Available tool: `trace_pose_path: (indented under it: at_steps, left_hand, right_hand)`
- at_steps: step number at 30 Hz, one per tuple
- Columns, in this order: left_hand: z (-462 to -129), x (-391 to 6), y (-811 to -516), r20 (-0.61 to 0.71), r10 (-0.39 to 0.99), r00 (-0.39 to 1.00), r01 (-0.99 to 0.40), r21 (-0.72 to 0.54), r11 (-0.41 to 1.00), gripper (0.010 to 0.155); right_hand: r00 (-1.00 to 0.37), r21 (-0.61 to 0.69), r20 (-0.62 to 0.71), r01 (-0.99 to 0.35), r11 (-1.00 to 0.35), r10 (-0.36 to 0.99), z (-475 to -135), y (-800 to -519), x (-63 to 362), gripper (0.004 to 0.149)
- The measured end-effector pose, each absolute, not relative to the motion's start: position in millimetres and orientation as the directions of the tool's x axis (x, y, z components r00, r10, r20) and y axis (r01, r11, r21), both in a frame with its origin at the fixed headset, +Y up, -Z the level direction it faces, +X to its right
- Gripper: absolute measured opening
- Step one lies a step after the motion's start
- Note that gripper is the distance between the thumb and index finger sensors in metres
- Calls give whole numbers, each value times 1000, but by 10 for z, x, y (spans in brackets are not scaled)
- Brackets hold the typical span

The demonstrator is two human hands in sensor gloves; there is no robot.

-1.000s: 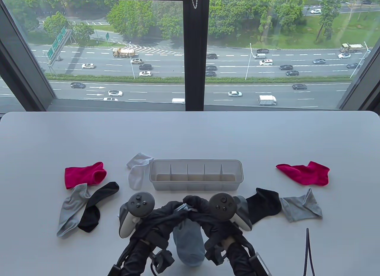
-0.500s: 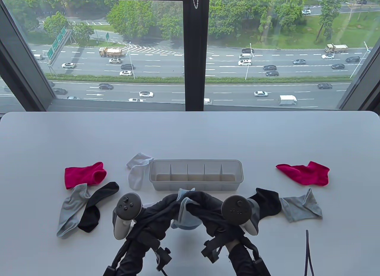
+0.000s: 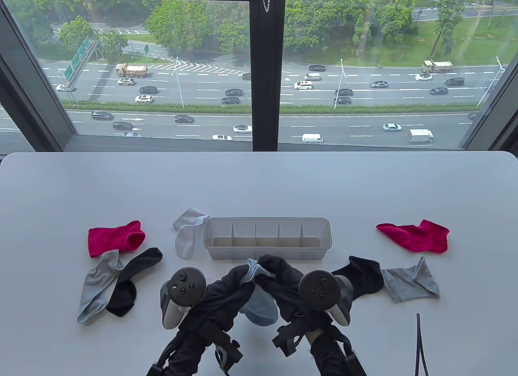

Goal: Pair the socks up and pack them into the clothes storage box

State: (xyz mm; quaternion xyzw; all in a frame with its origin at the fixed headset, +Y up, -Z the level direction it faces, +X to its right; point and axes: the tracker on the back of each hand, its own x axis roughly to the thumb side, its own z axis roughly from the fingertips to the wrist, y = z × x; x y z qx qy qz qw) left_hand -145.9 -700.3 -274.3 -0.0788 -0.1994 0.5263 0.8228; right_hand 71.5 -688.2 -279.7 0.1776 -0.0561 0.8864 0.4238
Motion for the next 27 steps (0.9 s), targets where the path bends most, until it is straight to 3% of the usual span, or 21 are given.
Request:
trace_pose_path:
  at_steps: [4,6,8,12,15,17,20,23,27]
  left_hand:
    - [-2730,-1447,-6978,283,865,414,-805,-330,493,49]
    - [-2723,-1452,-6959,312,856,413,-786,-353,508,49]
    - [-2720,-1437,-6952,323,860,395,-767,-399,503,49]
    - [-2739,-1445,-6974,271,855,442,-750,-411,518,52]
    - [-2755,-1478,-6968,251,819,516,-724,-383,573,51]
    - [-2750,-1505,-6942,264,783,563,-725,-297,622,49]
    - [-2751,-1544,-6906,280,794,540,-756,-254,603,47]
    - [-2768,-1581,-6886,287,849,444,-784,-335,523,46]
    - [-2836,-1570,-7036,108,934,341,-746,-573,339,46]
  right_hand:
    - [-550,127,378,-766,-630,745,-2828,-6902,747,62]
    - [-516,274,373,-733,-622,772,-2872,-6925,770,71]
    - [-502,392,345,-690,-608,793,-2908,-6987,798,66]
    - [-520,274,314,-751,-601,794,-2934,-7036,864,42]
    - [-526,283,317,-742,-608,789,-2935,-7037,855,42]
    - [-540,277,316,-734,-620,780,-2926,-7041,830,42]
    - [-522,280,332,-741,-611,786,-2918,-6999,834,43]
    - [-428,318,342,-785,-532,836,-2897,-6909,866,42]
    - [-455,396,253,-757,-520,854,-2891,-6902,905,41]
